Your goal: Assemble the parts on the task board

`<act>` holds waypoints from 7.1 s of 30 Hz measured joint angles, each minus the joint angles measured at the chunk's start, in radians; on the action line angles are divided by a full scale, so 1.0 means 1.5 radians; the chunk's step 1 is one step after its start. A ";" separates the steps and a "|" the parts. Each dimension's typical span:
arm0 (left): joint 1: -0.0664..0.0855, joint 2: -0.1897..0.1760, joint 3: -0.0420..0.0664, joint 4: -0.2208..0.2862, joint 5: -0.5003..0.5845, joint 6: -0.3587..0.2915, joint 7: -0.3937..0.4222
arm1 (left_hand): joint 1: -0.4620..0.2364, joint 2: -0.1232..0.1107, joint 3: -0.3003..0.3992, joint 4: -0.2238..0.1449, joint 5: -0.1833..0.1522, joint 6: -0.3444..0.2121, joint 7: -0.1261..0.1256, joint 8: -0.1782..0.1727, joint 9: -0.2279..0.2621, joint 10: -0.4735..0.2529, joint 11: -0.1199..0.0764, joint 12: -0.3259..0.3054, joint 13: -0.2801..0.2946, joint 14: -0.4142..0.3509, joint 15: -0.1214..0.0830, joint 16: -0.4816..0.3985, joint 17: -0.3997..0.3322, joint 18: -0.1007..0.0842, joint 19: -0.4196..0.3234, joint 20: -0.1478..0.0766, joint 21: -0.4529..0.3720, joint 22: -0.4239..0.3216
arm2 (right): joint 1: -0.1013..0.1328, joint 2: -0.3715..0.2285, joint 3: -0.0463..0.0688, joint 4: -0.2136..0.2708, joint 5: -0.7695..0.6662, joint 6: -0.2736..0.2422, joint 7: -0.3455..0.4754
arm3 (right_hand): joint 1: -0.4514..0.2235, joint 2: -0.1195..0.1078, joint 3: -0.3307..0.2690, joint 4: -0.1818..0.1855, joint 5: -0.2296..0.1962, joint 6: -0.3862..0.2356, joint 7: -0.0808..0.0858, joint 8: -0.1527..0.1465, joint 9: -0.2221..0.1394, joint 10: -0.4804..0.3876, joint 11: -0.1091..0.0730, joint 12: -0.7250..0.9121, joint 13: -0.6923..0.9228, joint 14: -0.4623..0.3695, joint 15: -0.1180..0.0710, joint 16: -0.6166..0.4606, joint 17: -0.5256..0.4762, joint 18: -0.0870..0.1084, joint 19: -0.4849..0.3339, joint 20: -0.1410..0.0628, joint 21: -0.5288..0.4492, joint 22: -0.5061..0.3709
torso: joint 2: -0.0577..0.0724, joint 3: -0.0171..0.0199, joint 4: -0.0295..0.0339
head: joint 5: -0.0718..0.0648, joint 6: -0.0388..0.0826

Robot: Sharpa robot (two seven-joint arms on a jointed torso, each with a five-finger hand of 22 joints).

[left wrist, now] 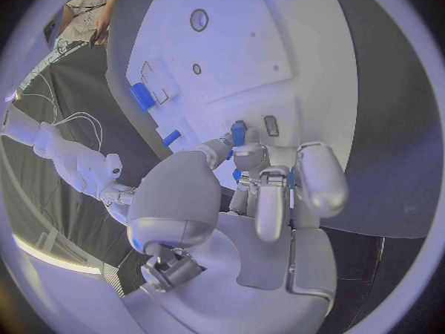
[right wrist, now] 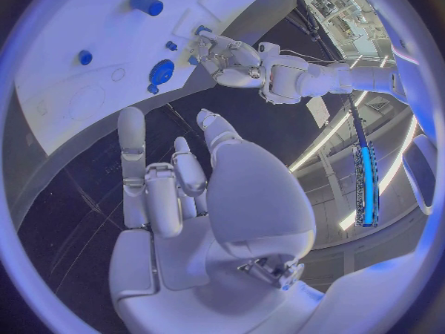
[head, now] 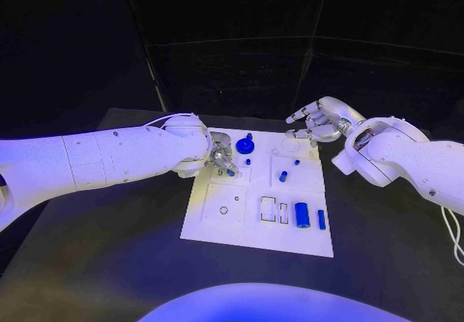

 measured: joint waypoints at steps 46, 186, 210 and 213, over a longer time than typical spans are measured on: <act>0.002 0.035 0.000 -0.046 0.048 0.044 -0.033 | -0.122 -0.031 0.051 -0.027 0.005 0.035 -0.018 0.015 0.013 0.024 -0.012 0.013 0.011 0.000 -0.005 0.000 0.000 0.000 0.005 -0.005 0.008 0.018 | 0.000 0.005 0.000 -0.005 -0.013 0.004 -0.001 | 0.003 0.003 0.000 0.000 0.003 0.000 0.000 0.000 0.000 0.000 0.000 -0.003 -0.004 0.000 0.000 0.000 0.000 0.000 0.000 0.000 -0.003 -0.005 | 0.000 -0.0001 0.0000 | -0.006 -0.006; 0.032 0.063 0.020 -0.223 0.069 0.136 0.023 | 0.031 0.057 -0.067 -0.017 0.000 -0.004 -0.001 -0.003 -0.087 -0.022 0.003 -0.023 -0.055 -0.003 0.005 0.000 0.000 -0.005 -0.005 0.007 -0.045 -0.019 | -0.001 0.017 0.000 -0.016 -0.013 -0.001 -0.012 | -0.014 0.007 -0.006 0.024 -0.002 0.000 0.000 0.000 0.000 -0.007 -0.002 -0.011 -0.016 0.000 0.000 -0.008 -0.006 0.000 -0.006 -0.001 -0.018 -0.030 | 0.000 0.0000 0.0021 | 0.000 -0.004; -0.024 -0.068 0.019 -0.003 0.124 -0.072 0.047 | -0.002 0.044 -0.019 -0.027 -0.001 -0.006 0.001 0.015 -0.086 -0.019 0.002 -0.026 -0.065 0.000 0.002 0.000 0.000 -0.005 -0.003 0.005 -0.045 -0.015 | -0.001 0.008 0.000 -0.014 -0.012 -0.001 -0.013 | -0.013 0.006 -0.006 0.024 -0.002 0.000 0.000 0.000 0.000 -0.007 -0.002 -0.011 -0.016 0.000 0.000 -0.008 -0.006 0.000 -0.006 -0.001 -0.018 -0.030 | -0.001 0.0008 0.0088 | 0.006 -0.004; -0.033 -0.068 0.019 0.005 0.116 -0.089 0.049 | -0.006 0.040 -0.008 -0.034 -0.002 -0.007 0.002 0.015 -0.086 -0.017 0.001 -0.028 -0.066 0.000 0.002 0.000 0.000 -0.005 -0.001 0.003 -0.045 -0.015 | -0.001 0.007 0.000 -0.013 -0.012 -0.001 -0.013 | -0.013 0.006 -0.006 0.024 -0.002 0.000 0.000 0.000 0.000 -0.007 -0.002 -0.011 -0.016 0.000 0.000 -0.008 -0.006 0.000 -0.006 -0.001 -0.018 -0.030 | -0.001 0.0009 0.0088 | 0.006 -0.004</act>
